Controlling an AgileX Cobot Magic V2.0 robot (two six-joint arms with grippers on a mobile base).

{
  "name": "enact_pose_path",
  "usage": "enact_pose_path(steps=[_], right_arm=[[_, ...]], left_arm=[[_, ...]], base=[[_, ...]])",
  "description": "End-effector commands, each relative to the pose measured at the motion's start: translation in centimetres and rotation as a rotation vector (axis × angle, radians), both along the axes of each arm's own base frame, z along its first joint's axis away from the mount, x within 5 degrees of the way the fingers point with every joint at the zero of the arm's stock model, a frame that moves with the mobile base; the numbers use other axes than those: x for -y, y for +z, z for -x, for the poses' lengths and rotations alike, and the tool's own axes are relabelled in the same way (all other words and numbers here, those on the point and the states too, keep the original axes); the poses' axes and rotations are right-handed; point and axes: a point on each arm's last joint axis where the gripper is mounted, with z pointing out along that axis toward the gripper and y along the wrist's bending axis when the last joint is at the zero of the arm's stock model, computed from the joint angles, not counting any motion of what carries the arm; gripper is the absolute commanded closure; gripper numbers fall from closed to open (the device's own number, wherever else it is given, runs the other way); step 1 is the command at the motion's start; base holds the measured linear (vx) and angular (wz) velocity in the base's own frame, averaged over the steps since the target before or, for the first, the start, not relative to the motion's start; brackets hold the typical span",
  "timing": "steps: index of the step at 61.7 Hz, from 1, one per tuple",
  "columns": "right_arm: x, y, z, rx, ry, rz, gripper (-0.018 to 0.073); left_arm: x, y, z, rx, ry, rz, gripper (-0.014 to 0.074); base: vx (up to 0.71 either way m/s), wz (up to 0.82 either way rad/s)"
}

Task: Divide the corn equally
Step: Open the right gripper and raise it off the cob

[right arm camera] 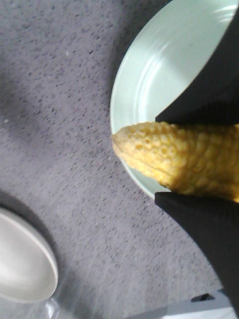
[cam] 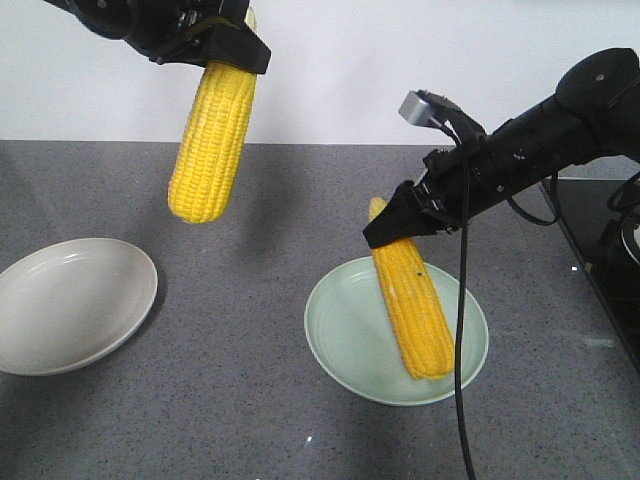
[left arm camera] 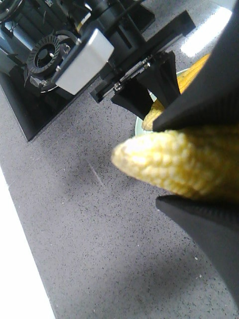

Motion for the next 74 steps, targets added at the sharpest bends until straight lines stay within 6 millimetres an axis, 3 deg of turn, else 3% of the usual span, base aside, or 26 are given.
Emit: enact_pose_path(steps=[1,17,34,42,59,68,74], right_arm=[[0.1,2.2,0.4,0.059,-0.008,-0.028,0.0534],[0.1,1.4,-0.1,0.049,-0.019,-0.017,0.042],[0.1,1.3,-0.2,0.031,-0.037,-0.02,0.0131],[0.1,1.3,-0.2,0.029,-0.047,-0.021,0.0048],[0.1,2.0,-0.1,0.005,-0.046,-0.017,0.0106],[0.0,4.3,0.5,0.003,-0.035,-0.055,0.0204],[-0.1,6.5,1.2,0.05,-0.044,-0.094,0.0323]], left_arm=[[-0.3,3.1,2.0,0.079,-0.007,0.073,0.0603],[-0.3,3.1,2.0,0.079,-0.007,0.073,0.0603],[-0.3,3.1,2.0,0.079,-0.007,0.073,0.0603],[-0.3,3.1,2.0,0.079,-0.007,0.073,0.0603],[-0.7,2.9,1.8,0.095,0.019,0.021,0.0603],[-1.7,2.3,1.2,0.123,0.092,-0.107,0.0603],[-2.6,1.9,0.7,0.125,0.178,-0.191,0.0603]], base=[[0.0,0.0],[0.0,0.0],[0.0,0.0],[0.0,0.0],[0.0,0.0],[0.0,0.0],[0.0,0.0]])
